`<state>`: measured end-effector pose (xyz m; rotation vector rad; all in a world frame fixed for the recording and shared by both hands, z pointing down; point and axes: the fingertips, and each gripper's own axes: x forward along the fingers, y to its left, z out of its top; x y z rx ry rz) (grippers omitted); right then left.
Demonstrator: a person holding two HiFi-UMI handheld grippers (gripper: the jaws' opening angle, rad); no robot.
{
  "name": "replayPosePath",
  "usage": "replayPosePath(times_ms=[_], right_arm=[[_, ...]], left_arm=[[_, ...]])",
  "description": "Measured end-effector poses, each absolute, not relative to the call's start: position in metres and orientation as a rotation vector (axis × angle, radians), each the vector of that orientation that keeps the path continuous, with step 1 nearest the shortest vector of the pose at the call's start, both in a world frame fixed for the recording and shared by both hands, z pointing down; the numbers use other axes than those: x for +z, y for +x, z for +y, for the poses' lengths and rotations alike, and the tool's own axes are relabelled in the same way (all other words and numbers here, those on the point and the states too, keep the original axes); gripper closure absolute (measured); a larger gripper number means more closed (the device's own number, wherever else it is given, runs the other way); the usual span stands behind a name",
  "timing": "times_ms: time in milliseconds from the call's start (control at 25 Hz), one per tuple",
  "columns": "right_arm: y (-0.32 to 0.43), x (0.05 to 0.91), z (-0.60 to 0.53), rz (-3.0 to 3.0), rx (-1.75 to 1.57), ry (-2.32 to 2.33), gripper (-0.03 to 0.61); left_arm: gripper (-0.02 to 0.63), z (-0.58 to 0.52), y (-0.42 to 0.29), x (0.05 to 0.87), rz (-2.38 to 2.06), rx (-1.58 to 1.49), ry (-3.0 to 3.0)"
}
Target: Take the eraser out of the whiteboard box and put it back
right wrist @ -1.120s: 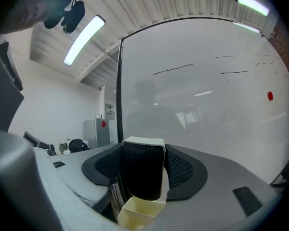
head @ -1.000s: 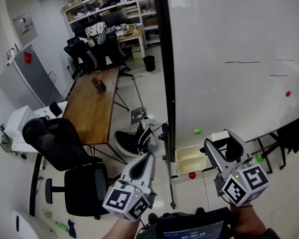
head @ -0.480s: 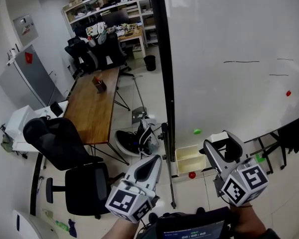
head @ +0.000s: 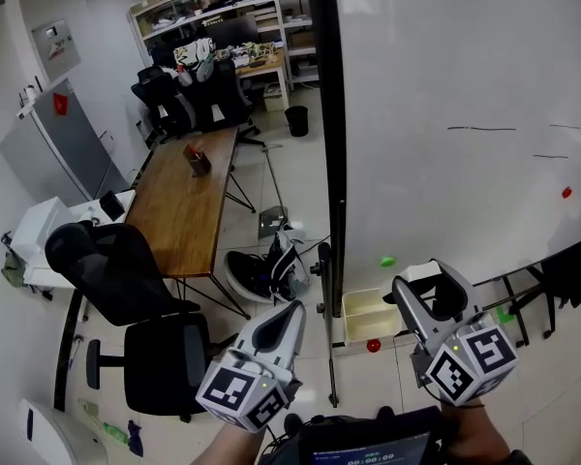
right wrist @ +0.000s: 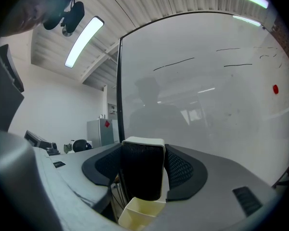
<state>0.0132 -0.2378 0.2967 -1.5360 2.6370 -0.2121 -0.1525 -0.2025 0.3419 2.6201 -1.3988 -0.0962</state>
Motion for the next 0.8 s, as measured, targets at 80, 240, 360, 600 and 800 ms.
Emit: replayPosePath(times_ms=[80, 240, 360, 600, 800], right_arm=[[0.012, 0.297, -0.241, 2.64, -0.216, -1.527, 0.285], [0.007, 0.295, -0.247, 2.652, -0.22, -1.503, 0.285], [0.0, 0.298, -0.253, 2.668, -0.227, -1.481, 0.285], [-0.016, 0.309, -0.266, 2.705, -0.241, -1.455, 0.285], [-0.023, 0.328, -0.272, 2.737, -0.264, -1.45, 0.285]], left_arm=[[0.592, -0.206, -0.155, 0.342, -1.408, -0.112, 2.599], [0.592, -0.213, -0.161, 0.342, -1.453, -0.12, 2.579], [0.592, -0.219, -0.168, 0.343, -1.483, -0.121, 2.559], [0.592, -0.229, -0.18, 0.349, -1.517, -0.121, 2.522], [0.592, -0.236, -0.181, 0.353, -1.519, -0.11, 2.511]])
